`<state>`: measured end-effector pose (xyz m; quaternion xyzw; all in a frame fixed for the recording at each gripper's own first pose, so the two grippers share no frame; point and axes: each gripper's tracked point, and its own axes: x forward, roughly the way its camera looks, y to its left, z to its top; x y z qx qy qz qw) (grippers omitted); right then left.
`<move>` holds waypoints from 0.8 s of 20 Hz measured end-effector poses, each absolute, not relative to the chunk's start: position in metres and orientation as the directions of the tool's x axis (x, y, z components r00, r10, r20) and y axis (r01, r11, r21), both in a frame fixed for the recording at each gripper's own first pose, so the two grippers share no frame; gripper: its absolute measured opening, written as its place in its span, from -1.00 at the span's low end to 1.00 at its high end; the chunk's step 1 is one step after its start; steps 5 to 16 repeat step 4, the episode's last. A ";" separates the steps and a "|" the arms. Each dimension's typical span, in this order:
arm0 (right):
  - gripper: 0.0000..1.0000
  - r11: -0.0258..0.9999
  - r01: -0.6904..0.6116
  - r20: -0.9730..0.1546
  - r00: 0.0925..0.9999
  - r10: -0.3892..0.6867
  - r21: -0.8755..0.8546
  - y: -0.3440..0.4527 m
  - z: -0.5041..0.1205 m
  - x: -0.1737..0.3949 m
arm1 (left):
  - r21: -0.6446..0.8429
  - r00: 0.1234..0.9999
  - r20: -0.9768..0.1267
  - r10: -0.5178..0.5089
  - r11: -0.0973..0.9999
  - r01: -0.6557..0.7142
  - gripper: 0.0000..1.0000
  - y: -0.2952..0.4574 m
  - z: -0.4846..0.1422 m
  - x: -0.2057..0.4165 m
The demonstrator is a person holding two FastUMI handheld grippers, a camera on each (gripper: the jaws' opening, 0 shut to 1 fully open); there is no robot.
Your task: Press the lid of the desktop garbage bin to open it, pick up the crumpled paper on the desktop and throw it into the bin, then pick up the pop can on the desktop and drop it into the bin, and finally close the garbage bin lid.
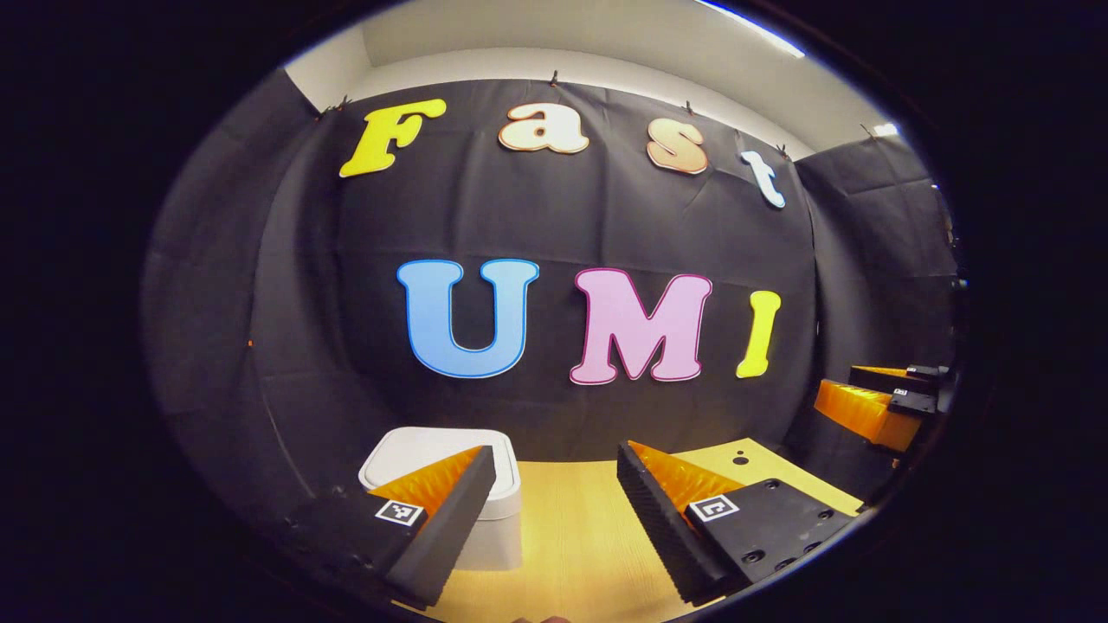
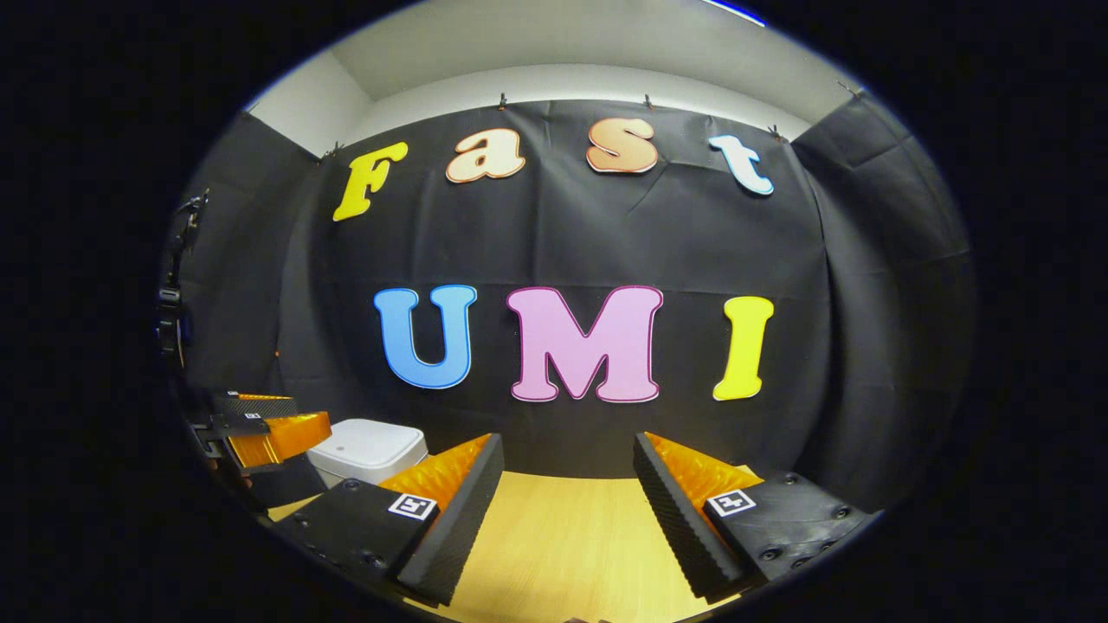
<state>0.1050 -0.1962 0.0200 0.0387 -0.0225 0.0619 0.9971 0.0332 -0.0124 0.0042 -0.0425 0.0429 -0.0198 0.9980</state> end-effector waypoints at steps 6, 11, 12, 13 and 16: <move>0.94 0.994 -0.096 0.072 0.993 0.092 0.051 -0.193 0.032 0.076 | -0.081 0.995 -0.073 -0.062 0.995 0.056 0.89 -0.008 0.004 0.021; 0.94 0.994 -0.096 0.072 0.993 0.092 0.051 -0.193 0.032 0.076 | -0.081 0.995 -0.073 -0.062 0.995 0.056 0.89 -0.008 0.004 0.021; 0.94 0.994 -0.096 0.072 0.993 0.092 0.051 -0.193 0.032 0.076 | -0.081 0.995 -0.073 -0.062 0.995 0.056 0.89 -0.008 0.004 0.021; 0.94 0.994 -0.096 0.072 0.993 0.092 0.051 -0.193 0.032 0.076 | -0.081 0.995 -0.073 -0.062 0.995 0.056 0.89 -0.008 0.004 0.021; 0.94 0.994 -0.096 0.072 0.993 0.092 0.051 -0.193 0.032 0.076 | -0.081 0.995 -0.073 -0.062 0.995 0.056 0.89 -0.008 0.004 0.021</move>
